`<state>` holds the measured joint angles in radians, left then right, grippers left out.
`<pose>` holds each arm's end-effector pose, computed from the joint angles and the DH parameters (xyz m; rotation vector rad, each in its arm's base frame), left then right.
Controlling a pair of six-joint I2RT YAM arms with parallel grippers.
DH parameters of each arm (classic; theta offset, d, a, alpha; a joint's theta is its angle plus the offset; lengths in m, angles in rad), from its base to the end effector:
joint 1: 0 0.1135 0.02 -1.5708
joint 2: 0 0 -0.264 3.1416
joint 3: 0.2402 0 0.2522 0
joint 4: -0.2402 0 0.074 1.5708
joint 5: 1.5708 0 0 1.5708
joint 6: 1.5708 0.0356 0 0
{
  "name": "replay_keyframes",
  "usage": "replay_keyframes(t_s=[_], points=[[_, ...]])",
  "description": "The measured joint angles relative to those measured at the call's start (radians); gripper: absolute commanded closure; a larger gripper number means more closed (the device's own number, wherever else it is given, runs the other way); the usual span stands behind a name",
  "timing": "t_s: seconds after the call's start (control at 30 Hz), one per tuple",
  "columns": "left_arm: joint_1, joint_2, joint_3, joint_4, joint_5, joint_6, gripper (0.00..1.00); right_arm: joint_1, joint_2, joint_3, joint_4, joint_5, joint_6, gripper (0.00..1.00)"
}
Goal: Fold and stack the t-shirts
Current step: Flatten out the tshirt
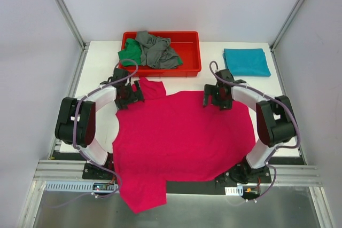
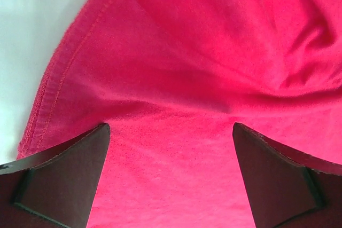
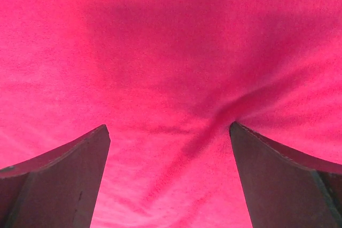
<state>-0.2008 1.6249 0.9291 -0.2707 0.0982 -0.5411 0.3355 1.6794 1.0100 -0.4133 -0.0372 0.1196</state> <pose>0.3157 -0.0678 0.1761 -0.3983 2.5523 -0.4101 0.3105 0.1097 0.1742 -0.2997 2.6505 0.1982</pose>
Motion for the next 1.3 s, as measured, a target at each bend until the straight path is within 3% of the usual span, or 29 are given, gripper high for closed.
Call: replay_keyframes(t_s=[0.33, 0.67, 0.8, 1.0, 1.13, 1.3], points=[[0.166, 0.026, 0.034, -0.021, -0.031, -0.004, 0.01, 0.000, 0.170, 0.202, 0.047, -0.116, 0.004, 0.04], [0.183, 0.061, 0.088, -0.063, -0.100, -0.006, 0.01, 0.000, 0.175, 0.219, 0.048, -0.126, -0.003, 0.04], [0.183, 0.075, 0.132, -0.074, -0.105, -0.002, 0.01, 0.000, 0.087, 0.179, 0.033, -0.093, -0.016, 0.04], [0.183, 0.040, 0.125, -0.078, -0.085, -0.003, 0.01, -0.004, -0.176, 0.007, -0.011, -0.014, -0.022, 0.04], [0.172, -0.127, 0.012, -0.078, -0.060, -0.026, 0.01, -0.010, -0.315, -0.146, -0.038, 0.028, -0.017, 0.04], [0.090, -0.271, -0.145, -0.062, 0.000, -0.063, 0.01, -0.019, -0.342, -0.246, -0.060, 0.050, -0.014, 0.04]])
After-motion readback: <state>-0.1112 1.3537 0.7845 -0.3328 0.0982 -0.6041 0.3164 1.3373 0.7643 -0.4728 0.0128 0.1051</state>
